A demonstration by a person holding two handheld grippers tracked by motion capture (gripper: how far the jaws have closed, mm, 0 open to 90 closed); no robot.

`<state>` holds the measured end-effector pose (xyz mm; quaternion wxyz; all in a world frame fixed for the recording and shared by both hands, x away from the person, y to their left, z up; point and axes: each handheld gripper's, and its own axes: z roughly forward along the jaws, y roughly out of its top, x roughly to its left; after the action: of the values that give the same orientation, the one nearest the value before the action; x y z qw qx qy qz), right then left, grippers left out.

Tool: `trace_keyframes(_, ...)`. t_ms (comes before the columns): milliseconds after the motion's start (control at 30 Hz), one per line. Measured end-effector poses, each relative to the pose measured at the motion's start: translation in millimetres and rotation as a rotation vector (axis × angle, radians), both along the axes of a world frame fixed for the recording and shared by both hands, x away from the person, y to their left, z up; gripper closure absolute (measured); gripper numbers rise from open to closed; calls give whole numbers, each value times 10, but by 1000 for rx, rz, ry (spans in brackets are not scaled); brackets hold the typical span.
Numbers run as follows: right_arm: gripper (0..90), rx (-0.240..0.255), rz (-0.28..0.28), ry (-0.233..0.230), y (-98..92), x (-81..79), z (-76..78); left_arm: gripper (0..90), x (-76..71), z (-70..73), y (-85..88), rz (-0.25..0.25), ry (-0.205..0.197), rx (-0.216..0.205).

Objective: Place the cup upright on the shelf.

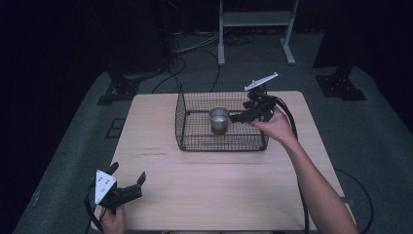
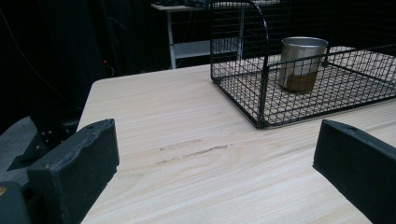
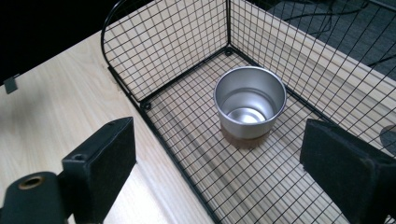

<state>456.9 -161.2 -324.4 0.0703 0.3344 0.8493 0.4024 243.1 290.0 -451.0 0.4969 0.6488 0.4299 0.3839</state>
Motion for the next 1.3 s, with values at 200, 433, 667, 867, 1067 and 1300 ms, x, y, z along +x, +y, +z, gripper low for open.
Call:
trace_keyframes(200, 101, 10, 5, -11, -76, -107, -19, 0, 2, -1, -4, 1, 1, 0)
trace_keyframes(433, 101, 16, 12, -26, -210, -258, -46, 0, -5, -1, 9, 4, 0, -2)
trace_keyframes(667, 101, 19, 11, -32, -349, -403, -101, 0, 0, -2, -13, 0, -1, 1)
trace_keyframes(867, 101, 24, 13, -40, -459, -546, -142, 0, 1, -4, -10, 3, -1, 0)
trace_keyframes(1067, 101, 32, 10, -59, -560, -676, -182, 0, 2, -4, -20, -1, 2, 5)
trace_keyframes(1300, 101, 47, 4, -68, -671, -823, -269, 0, 1, -5, -21, 0, 0, 3)
